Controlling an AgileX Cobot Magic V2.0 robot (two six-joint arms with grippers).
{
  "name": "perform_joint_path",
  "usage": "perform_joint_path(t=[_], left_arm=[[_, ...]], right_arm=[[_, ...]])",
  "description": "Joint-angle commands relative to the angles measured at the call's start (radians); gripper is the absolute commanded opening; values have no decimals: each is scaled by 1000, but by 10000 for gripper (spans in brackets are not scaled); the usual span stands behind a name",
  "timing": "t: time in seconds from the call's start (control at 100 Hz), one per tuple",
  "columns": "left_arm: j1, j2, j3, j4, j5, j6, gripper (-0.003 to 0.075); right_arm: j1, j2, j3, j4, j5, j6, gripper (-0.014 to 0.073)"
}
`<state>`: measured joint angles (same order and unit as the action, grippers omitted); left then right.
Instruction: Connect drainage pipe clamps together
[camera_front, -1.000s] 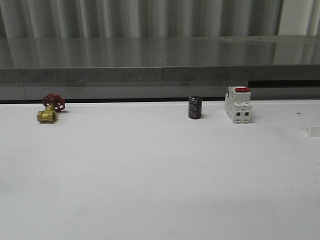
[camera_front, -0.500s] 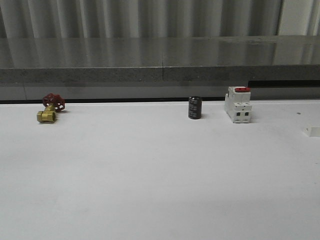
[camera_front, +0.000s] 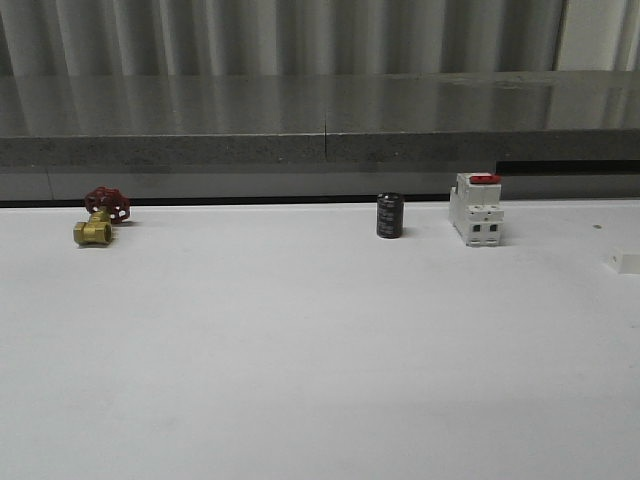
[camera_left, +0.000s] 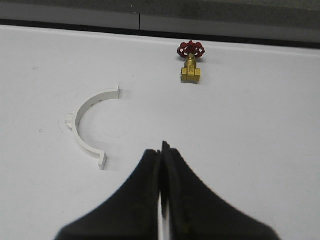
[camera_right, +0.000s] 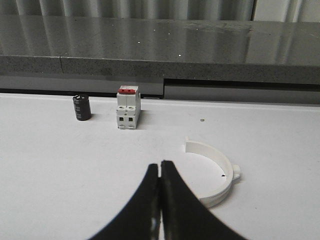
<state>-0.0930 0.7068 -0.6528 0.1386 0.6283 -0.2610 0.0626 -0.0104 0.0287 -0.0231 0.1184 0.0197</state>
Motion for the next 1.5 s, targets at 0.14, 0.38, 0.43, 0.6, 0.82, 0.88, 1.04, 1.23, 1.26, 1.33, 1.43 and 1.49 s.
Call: perform_joint_path(t=[0.14,0.38,0.43,0.6,0.82,0.88,1.04,1.23,1.26,1.33,1.43,1.49], left_arm=[[0,42,-36,17,-57,-8,121],[0,52,-36,19,-67,-8,555],[0,54,-38,19,-76,-8,568],[7,191,-136,51,-4,-8,566],[115,522,-358,42,109,73,566],[160,610,-410,-12,99,150,566],[274,815,-539,-120,105,288,566],[323,981,-610,-118,96,364,566],[326,994,-613,-118,87,364,566],[330,1036,-613,-118,69,364,566],[330,1077,-613,-97,49,366,566],[332,1100,-613,-92,31,366,566]], right_arm=[[1,-19,-20,-9,-84,-3,-67],[1,-19,-20,-9,-84,-3,-67],[1,-19,-20,-9,-84,-3,-67],[1,-19,-20,-9,-84,-3,-67],[1,-19,-20,-9,-84,-3,-67],[1,-19,-20,-9,-84,-3,-67],[1,-19,-20,-9,-84,-3,-67],[1,-19,-20,-9,-84,-3,-67],[1,-19,-20,-9,-84,-3,-67],[1,-19,-20,-9,-84,-3,-67],[1,-19,-20,-9,-84,-3,-67],[1,-19,-20,-9,-84,-3,-67]])
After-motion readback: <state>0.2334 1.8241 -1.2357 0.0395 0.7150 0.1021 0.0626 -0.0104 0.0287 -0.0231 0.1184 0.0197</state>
